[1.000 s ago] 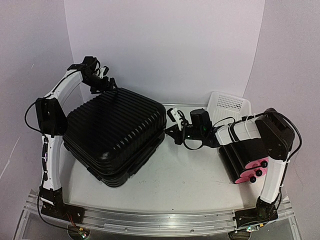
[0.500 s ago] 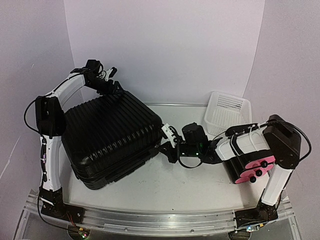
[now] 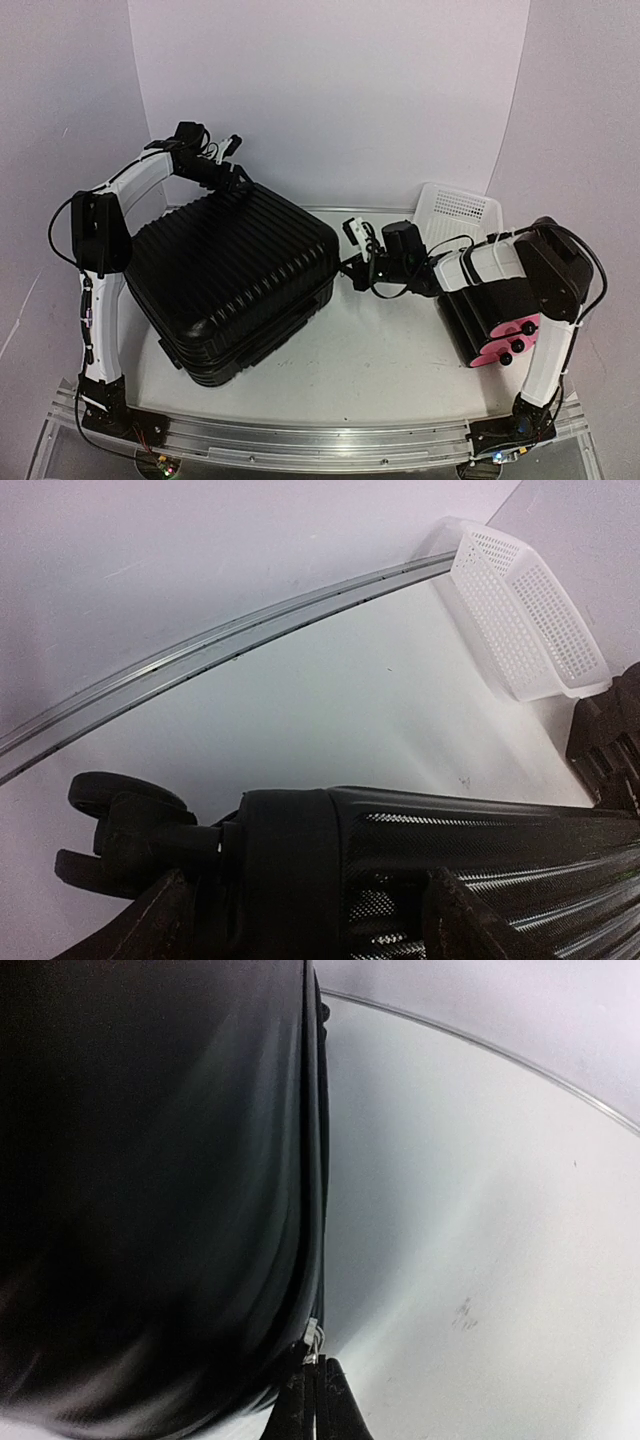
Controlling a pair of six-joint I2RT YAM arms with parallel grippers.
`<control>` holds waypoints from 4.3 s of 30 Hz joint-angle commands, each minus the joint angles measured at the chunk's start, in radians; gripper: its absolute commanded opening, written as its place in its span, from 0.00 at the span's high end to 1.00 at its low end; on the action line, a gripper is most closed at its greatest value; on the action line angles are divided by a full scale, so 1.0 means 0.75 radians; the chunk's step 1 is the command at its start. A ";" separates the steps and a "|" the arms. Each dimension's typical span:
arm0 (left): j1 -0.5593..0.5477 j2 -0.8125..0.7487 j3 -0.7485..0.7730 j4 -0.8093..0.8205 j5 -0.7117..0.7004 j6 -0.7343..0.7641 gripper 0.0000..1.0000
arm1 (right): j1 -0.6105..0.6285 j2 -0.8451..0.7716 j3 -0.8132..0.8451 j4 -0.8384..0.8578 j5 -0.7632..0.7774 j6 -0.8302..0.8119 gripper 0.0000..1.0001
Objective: Open, take out, and arrange the luggage
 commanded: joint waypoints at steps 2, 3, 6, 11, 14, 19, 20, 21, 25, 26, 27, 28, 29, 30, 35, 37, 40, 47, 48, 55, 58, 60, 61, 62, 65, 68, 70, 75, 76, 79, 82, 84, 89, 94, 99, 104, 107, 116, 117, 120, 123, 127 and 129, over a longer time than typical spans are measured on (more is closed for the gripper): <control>-0.113 0.057 -0.076 -0.278 -0.077 0.109 0.22 | -0.114 0.169 0.296 0.067 -0.128 -0.198 1.00; -0.127 0.062 -0.062 -0.279 -0.079 0.109 0.22 | -0.126 0.194 0.333 0.067 -0.186 -0.207 1.00; -0.187 0.045 -0.031 -0.285 -0.110 0.118 0.21 | -0.130 0.213 0.391 0.062 -0.281 -0.242 1.00; -0.212 -0.195 -0.053 -0.329 -0.283 -0.077 0.08 | -0.130 0.154 0.347 0.062 -0.301 -0.211 1.00; -0.209 -0.442 -0.184 -0.340 -0.478 -0.258 0.01 | -0.130 0.137 0.317 0.061 -0.320 -0.207 1.00; -0.146 -0.896 -0.582 -0.413 -0.626 -0.635 0.00 | -0.129 0.124 0.293 0.062 -0.336 -0.233 1.00; -0.123 -0.993 -0.687 -0.415 -0.618 -0.727 0.01 | -0.130 0.123 0.292 0.062 -0.336 -0.235 1.00; -0.109 -1.090 -0.796 -0.418 -0.611 -0.804 0.00 | -0.130 0.121 0.294 0.063 -0.337 -0.239 1.00; -0.081 -1.408 -1.162 -0.454 -0.677 -1.081 0.01 | -0.130 0.106 0.290 0.064 -0.338 -0.254 1.00; -0.077 -1.473 -1.234 -0.453 -0.683 -1.141 0.01 | -0.130 0.102 0.288 0.063 -0.339 -0.255 1.00; -0.076 -1.520 -1.290 -0.453 -0.698 -1.187 0.01 | -0.130 0.098 0.286 0.063 -0.344 -0.256 1.00; -0.076 -1.573 -1.336 -0.452 -0.724 -1.234 0.01 | -0.130 0.094 0.286 0.063 -0.352 -0.256 1.00; -0.075 -1.600 -1.381 -0.450 -0.744 -1.282 0.01 | -0.130 0.092 0.286 0.063 -0.365 -0.250 1.00; -0.075 -1.615 -1.421 -0.435 -0.752 -1.314 0.01 | -0.130 0.089 0.287 0.062 -0.378 -0.245 1.00; -0.072 -1.566 -1.490 -0.289 -0.698 -1.276 0.00 | -0.128 0.077 0.286 0.060 -0.462 -0.213 1.00; -0.073 -1.511 -1.479 -0.260 -0.714 -1.222 0.01 | -0.122 0.062 0.269 0.059 -0.490 -0.206 1.00; -0.073 -1.389 -1.423 -0.227 -0.756 -1.067 0.02 | -0.099 0.027 0.226 0.060 -0.518 -0.214 1.00; -0.073 -0.983 -1.110 -0.157 -0.727 -0.756 0.04 | 0.053 -0.108 0.073 0.064 -0.461 -0.214 1.00; -0.073 -0.924 -1.049 -0.141 -0.705 -0.713 0.04 | 0.085 -0.130 0.045 0.069 -0.434 -0.210 1.00; -0.075 -0.490 -0.539 -0.140 -0.505 -0.516 0.09 | 0.358 -0.195 -0.117 0.249 -0.200 0.007 1.00; -0.075 -0.464 -0.446 -0.176 -0.538 -0.470 0.08 | 0.432 -0.184 -0.133 0.301 -0.098 0.096 1.00; -0.072 -0.516 -0.454 -0.206 -0.638 -0.455 0.06 | 0.447 -0.186 -0.152 0.332 -0.036 0.153 1.00; -0.074 -0.560 -0.475 -0.224 -0.699 -0.455 0.05 | 0.448 -0.192 -0.162 0.334 0.003 0.169 1.00; -0.073 -0.621 -0.524 -0.239 -0.766 -0.465 0.04 | 0.448 -0.201 -0.171 0.334 0.050 0.170 1.00; -0.067 -0.847 -0.676 -0.305 -0.953 -0.578 0.01 | 0.447 -0.215 -0.196 0.334 0.140 0.140 1.00; -0.062 -1.123 -0.870 -0.355 -1.005 -0.720 0.01 | 0.447 -0.209 -0.182 0.333 0.126 0.112 1.00; -0.059 -1.336 -1.033 -0.368 -0.982 -0.871 0.01 | 0.447 -0.201 -0.173 0.332 0.131 0.111 1.00; -0.060 -1.733 -1.500 -0.258 -0.597 -1.354 0.08 | 0.447 -0.171 -0.147 0.332 0.104 0.112 1.00; -0.061 -1.777 -1.600 -0.162 -0.469 -1.422 0.12 | 0.447 -0.167 -0.143 0.332 0.101 0.114 1.00; -0.062 -1.803 -1.778 -0.004 -0.291 -1.572 0.22 | 0.447 -0.161 -0.128 0.332 0.090 0.116 1.00; -0.062 -1.825 -1.858 0.045 -0.327 -1.657 0.29 | 0.447 -0.163 -0.114 0.326 0.080 0.116 1.00; -0.060 -1.838 -1.979 0.169 -0.303 -1.766 0.34 | 0.448 -0.167 -0.109 0.325 0.089 0.114 1.00; -0.061 -1.688 -2.199 0.709 -0.167 -1.982 0.39 | 0.447 -0.167 -0.103 0.326 0.093 0.113 1.00; -0.061 -1.490 -2.148 0.746 -0.179 -1.915 0.41 | 0.447 -0.175 -0.099 0.322 0.096 0.110 1.00; -0.061 -1.445 -2.192 0.747 -0.254 -1.967 0.60 | 0.447 -0.170 -0.083 0.320 0.093 0.118 1.00; -0.060 -1.539 -2.243 0.672 -0.360 -1.971 0.61 | 0.448 -0.157 -0.067 0.322 0.092 0.124 1.00; -0.061 -1.627 -2.243 0.581 -0.410 -1.962 0.60 | 0.448 -0.153 -0.062 0.320 0.090 0.118 1.00; -0.059 -1.611 -2.257 0.712 -0.358 -1.961 0.49 | 0.447 -0.144 -0.061 0.321 0.091 0.112 1.00; -0.060 -1.561 -2.239 0.737 -0.325 -1.959 0.47 | 0.447 -0.144 -0.062 0.320 0.090 0.114 1.00; -0.058 -1.453 -2.185 0.794 -0.281 -1.928 0.44 | 0.447 -0.150 -0.064 0.321 0.092 0.114 1.00; -0.060 -1.394 -2.157 0.842 -0.283 -1.895 0.40 | 0.447 -0.151 -0.067 0.320 0.093 0.112 1.00; -0.065 -1.314 -2.125 0.887 -0.278 -1.863 0.35 | 0.448 -0.144 -0.066 0.321 0.084 0.118 1.00; -0.072 -1.280 -2.123 0.906 -0.289 -1.841 0.34 | 0.448 -0.140 -0.064 0.322 0.082 0.122 1.00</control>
